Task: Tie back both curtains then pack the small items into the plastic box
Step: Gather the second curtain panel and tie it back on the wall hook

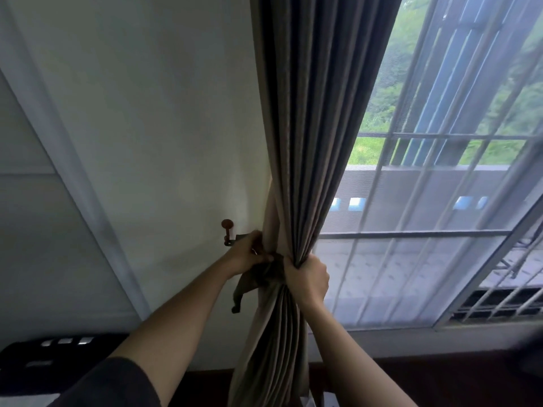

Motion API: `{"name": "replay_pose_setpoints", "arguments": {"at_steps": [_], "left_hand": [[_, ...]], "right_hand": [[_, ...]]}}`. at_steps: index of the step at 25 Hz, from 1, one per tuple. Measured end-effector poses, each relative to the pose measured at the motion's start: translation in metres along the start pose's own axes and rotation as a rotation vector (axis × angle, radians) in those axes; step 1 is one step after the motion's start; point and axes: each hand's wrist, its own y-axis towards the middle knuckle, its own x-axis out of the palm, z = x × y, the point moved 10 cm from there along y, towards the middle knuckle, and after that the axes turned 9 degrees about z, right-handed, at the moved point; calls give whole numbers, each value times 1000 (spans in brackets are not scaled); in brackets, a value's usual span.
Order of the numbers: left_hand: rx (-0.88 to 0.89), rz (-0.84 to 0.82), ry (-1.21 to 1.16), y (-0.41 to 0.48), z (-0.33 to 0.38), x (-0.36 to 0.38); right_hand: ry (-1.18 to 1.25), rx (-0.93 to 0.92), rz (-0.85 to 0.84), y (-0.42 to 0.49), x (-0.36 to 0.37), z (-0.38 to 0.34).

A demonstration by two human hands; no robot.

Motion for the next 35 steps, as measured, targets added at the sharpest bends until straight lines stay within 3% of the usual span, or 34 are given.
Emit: {"name": "replay_pose_setpoints", "arguments": {"at_steps": [3, 12, 16, 25, 30, 35], "left_hand": [[182, 64, -46, -7, 15, -4], [202, 0, 39, -17, 8, 13], [294, -42, 72, -17, 19, 18], [245, 1, -36, -27, 8, 23], [241, -65, 95, -21, 13, 12], [206, -9, 291, -27, -7, -26]], "right_hand": [[11, -1, 15, 4, -1, 1], [7, -57, -4, 3, -1, -3], [-6, -115, 0, -3, -2, -12], [13, -3, 34, 3, -4, -9], [-61, -22, 18, 9, -5, -13], [-130, -85, -34, 12, -9, -16]]}}
